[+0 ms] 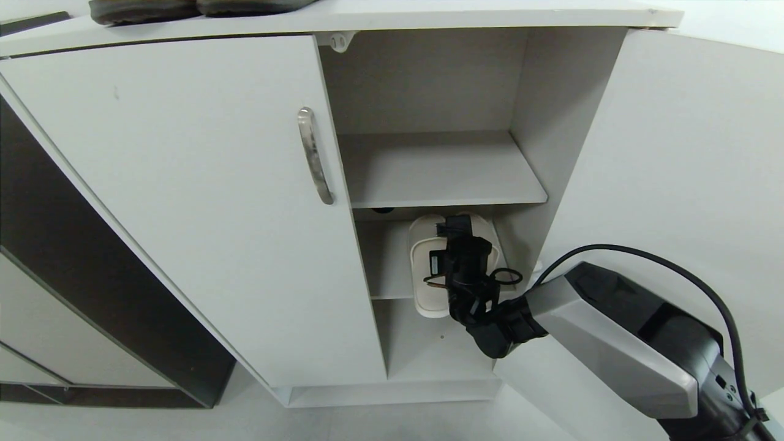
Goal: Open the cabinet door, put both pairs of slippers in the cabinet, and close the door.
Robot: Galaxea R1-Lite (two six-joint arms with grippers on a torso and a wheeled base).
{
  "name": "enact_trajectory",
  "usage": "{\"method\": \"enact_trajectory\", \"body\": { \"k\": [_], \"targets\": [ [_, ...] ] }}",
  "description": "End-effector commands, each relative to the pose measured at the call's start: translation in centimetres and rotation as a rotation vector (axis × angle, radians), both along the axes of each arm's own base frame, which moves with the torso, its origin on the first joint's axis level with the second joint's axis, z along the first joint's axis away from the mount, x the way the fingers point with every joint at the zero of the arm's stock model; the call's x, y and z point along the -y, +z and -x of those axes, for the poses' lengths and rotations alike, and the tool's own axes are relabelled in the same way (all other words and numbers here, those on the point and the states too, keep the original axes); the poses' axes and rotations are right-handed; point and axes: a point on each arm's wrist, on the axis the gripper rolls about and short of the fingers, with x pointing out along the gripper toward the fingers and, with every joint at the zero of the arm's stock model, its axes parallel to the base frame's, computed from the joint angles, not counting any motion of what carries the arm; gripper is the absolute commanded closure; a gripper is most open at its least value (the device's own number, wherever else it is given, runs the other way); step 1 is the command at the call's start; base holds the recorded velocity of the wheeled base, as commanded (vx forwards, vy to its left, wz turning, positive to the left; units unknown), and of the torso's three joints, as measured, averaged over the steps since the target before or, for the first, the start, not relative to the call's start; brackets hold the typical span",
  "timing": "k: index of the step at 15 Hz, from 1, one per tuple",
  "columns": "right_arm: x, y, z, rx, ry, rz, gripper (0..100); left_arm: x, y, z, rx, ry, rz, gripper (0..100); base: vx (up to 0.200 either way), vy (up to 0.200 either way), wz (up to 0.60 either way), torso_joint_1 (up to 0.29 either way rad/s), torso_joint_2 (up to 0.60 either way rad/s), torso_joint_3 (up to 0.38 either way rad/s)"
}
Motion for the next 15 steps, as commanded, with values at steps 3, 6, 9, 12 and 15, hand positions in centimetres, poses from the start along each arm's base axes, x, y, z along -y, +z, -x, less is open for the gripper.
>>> {"method": "enact_trajectory", "body": {
  "k": [3,6,9,12,15],
  "targets": [
    [-0.09,0.29,-0.28,-0.003,-0.001,0.003,100,0.00,0.00,-0.01,-0.001,0.001,0.001,100,0.000,0.000,0.00,0.000,0.00,0.000],
    [-0.13,-0.06,-0.33,-0.013,-0.001,0.011,100,0.00,0.00,-0.01,-0.001,-0.001,0.001,100,0.000,0.000,0.00,0.000,0.00,0.000],
    [-0.17,-0.54,-0.38,-0.020,0.001,0.016,0,0.00,0.00,-0.01,-0.001,0.001,0.001,100,0.000,0.000,0.00,0.000,0.00,0.000],
    [-0.18,-0.69,-0.39,-0.022,-0.001,0.016,0,0.00,0.00,-0.01,-0.001,-0.001,0.001,100,0.000,0.000,0.00,0.000,0.00,0.000],
    [-0.17,0.00,0.50,-0.016,0.002,0.012,0,0.00,0.00,-0.01,-0.001,0.001,0.001,100,0.000,0.000,0.00,0.000,0.00,0.000]
  ]
}}
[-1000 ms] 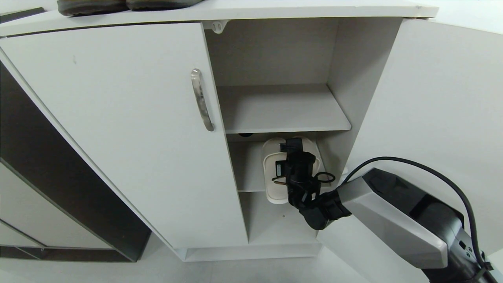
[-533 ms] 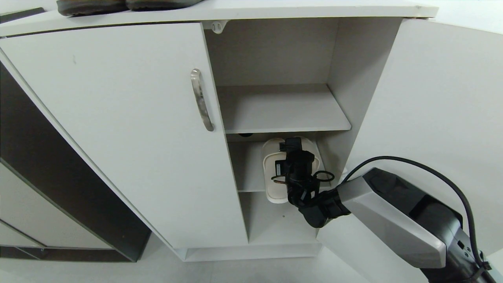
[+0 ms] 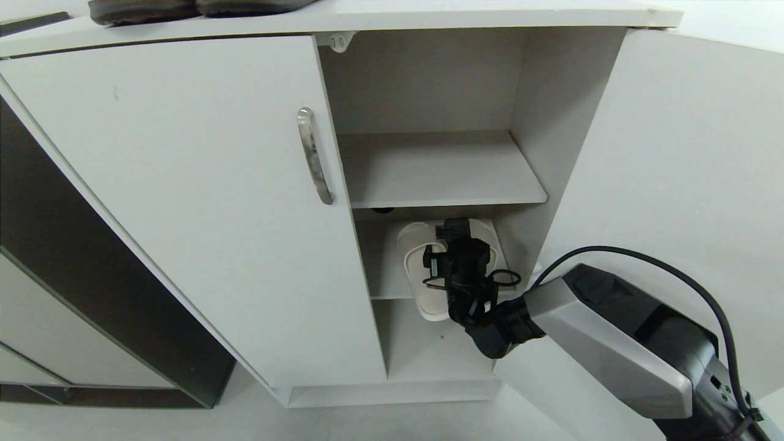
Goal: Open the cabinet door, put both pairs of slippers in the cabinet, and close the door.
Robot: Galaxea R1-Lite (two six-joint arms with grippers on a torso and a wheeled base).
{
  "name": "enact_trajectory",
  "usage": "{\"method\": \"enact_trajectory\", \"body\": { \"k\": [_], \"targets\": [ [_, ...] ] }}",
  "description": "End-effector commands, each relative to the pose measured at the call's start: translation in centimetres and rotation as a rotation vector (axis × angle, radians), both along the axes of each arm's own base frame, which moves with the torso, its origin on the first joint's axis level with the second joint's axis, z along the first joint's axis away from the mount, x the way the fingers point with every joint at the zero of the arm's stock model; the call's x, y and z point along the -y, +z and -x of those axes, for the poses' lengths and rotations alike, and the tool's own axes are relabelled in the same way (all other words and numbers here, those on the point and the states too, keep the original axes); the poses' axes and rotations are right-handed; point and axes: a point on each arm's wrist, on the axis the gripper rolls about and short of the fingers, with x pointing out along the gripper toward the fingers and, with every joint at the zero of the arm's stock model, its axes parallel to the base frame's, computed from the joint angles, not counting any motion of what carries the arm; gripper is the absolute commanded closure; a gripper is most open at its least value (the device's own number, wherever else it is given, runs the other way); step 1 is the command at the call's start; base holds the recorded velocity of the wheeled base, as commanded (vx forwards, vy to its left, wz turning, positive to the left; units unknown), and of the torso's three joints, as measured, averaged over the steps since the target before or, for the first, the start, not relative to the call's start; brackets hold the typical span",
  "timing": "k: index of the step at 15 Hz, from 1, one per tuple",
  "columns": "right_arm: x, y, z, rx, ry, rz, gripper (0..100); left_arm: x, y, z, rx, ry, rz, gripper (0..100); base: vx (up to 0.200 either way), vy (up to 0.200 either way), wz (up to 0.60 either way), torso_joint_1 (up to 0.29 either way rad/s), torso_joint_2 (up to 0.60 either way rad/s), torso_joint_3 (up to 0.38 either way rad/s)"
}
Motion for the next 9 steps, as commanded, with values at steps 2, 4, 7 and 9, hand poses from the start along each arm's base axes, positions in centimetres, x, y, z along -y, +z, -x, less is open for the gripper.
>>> {"method": "enact_trajectory", "body": {
  "k": [2,4,7,9],
  "targets": [
    [0.1,1.1,2.0,-0.017,0.020,0.014,0,0.0,0.0,0.0,-0.001,0.001,0.000,100,0.000,0.000,0.00,0.000,0.00,0.000],
    [0.5,1.4,4.2,-0.027,0.034,0.024,0,0.0,0.0,0.0,-0.001,0.001,0.000,100,0.000,0.000,0.00,0.000,0.00,0.000],
    [1.1,1.8,7.5,-0.032,0.064,0.030,0,0.0,0.0,0.0,-0.001,0.001,0.000,100,0.000,0.000,0.00,0.000,0.00,0.000],
    [2.3,1.6,10.2,-0.042,0.083,0.051,0,0.0,0.0,0.0,-0.001,-0.001,0.000,100,0.000,0.000,0.00,0.000,0.00,0.000]
  ]
}}
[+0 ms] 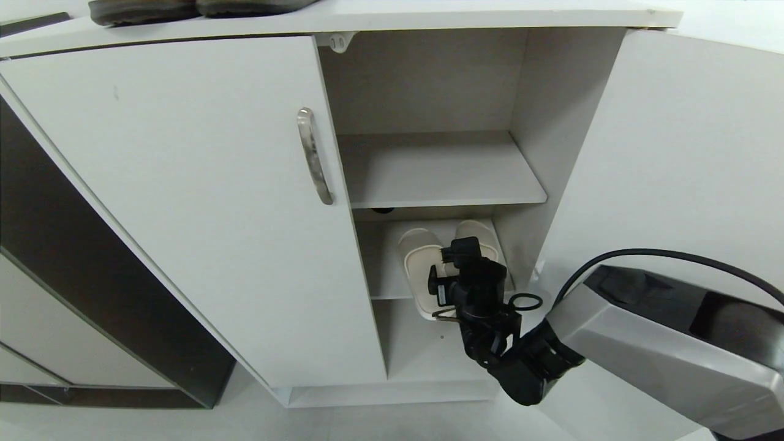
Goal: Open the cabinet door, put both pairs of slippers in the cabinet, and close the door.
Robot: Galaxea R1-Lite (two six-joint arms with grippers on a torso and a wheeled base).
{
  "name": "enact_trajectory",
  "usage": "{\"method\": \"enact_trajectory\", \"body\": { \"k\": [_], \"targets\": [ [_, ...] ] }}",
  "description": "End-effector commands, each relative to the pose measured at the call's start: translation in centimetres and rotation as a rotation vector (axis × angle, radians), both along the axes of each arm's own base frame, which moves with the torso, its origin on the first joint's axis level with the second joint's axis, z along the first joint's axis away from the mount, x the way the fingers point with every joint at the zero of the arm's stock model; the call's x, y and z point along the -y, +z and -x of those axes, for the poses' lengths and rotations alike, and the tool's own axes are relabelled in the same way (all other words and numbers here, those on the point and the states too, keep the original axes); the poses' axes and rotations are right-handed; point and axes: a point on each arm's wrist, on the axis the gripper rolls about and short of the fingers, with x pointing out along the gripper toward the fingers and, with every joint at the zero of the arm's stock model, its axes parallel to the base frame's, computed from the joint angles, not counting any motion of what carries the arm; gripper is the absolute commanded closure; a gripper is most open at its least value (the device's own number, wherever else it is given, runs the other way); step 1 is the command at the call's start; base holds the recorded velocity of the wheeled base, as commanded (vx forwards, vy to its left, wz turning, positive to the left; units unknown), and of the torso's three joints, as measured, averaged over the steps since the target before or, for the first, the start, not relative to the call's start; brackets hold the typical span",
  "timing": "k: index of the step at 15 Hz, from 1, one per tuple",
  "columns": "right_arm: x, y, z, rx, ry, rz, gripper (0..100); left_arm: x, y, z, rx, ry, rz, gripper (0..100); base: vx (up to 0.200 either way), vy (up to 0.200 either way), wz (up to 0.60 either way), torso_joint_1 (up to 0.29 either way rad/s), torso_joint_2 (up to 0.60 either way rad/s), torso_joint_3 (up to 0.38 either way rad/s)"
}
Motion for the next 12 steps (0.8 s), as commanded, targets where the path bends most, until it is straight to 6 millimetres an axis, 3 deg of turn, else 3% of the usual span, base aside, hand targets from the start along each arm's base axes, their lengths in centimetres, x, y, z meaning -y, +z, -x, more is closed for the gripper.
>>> {"method": "enact_trajectory", "body": {
  "k": [1,6,12],
  "targets": [
    [1.35,1.39,3.73,0.014,0.033,-0.005,0,0.00,0.00,-0.01,-0.001,0.000,0.000,100,0.000,0.000,0.00,0.000,0.00,0.000],
    [1.34,1.26,4.00,0.022,0.040,0.010,0,0.01,0.00,-0.01,-0.001,-0.006,-0.002,100,0.000,0.000,0.00,0.000,0.00,0.000],
    [1.31,1.23,3.97,0.022,0.040,0.010,0,0.01,0.00,-0.01,-0.001,-0.004,-0.003,100,-0.200,0.000,0.00,0.001,0.00,0.003]
  ]
}}
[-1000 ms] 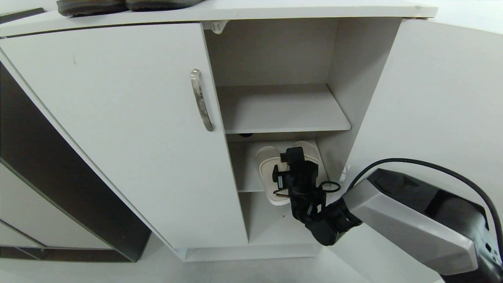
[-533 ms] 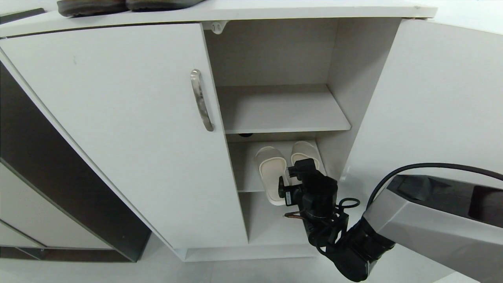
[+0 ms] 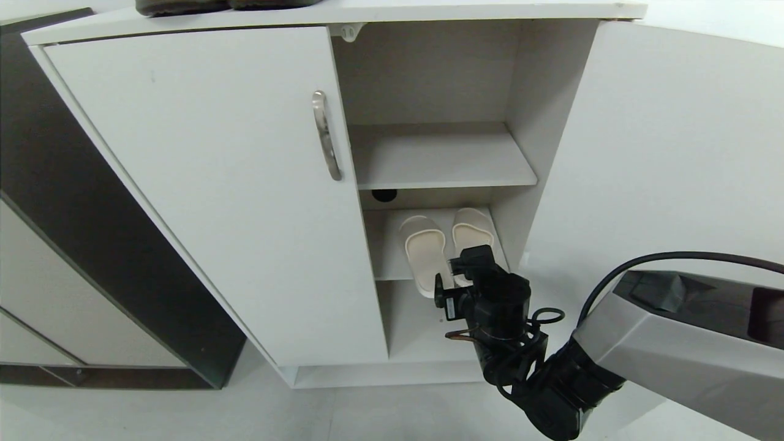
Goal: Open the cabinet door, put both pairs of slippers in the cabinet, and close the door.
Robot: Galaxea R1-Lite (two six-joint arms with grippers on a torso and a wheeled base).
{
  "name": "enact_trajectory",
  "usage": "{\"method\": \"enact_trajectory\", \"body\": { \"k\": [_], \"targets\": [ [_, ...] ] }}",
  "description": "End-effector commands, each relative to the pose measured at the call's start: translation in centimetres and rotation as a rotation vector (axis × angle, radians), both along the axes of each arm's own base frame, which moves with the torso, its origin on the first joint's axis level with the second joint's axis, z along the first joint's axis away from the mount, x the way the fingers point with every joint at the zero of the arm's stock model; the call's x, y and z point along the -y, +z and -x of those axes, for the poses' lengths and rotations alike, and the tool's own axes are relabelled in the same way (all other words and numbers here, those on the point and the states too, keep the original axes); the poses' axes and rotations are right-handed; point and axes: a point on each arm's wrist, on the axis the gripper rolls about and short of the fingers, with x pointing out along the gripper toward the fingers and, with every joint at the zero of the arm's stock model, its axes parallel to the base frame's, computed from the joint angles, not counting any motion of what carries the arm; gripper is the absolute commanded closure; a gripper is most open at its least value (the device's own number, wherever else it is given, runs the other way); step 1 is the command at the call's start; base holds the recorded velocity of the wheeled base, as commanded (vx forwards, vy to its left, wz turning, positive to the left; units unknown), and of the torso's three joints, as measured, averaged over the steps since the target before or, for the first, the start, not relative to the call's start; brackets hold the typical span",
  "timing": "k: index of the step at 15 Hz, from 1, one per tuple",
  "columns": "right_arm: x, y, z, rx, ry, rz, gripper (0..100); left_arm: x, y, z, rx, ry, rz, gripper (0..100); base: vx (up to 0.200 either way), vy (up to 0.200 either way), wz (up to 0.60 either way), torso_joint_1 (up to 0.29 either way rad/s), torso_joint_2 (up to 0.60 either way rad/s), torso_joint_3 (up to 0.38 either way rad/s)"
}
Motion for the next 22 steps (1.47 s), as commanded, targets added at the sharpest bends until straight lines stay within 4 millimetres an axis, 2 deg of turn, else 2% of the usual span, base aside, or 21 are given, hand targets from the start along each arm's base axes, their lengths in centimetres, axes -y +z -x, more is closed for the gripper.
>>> {"method": "enact_trajectory", "body": {
  "k": [1,13,22],
  "targets": [
    [-0.02,0.02,0.01,0.001,0.001,-0.001,0,-0.01,0.01,-0.01,-0.001,0.006,-0.002,100,0.000,0.000,0.00,0.000,0.00,0.000],
    [-0.07,-0.69,-0.04,-0.013,0.001,0.013,0,0.00,-0.01,-0.01,-0.003,0.000,0.001,100,0.000,0.000,0.00,0.000,0.00,0.000],
    [0.04,-0.72,0.16,-0.016,0.002,0.014,0,0.00,-0.01,-0.01,-0.003,-0.002,0.001,100,0.000,0.000,0.00,0.002,0.00,0.191]
  ]
}}
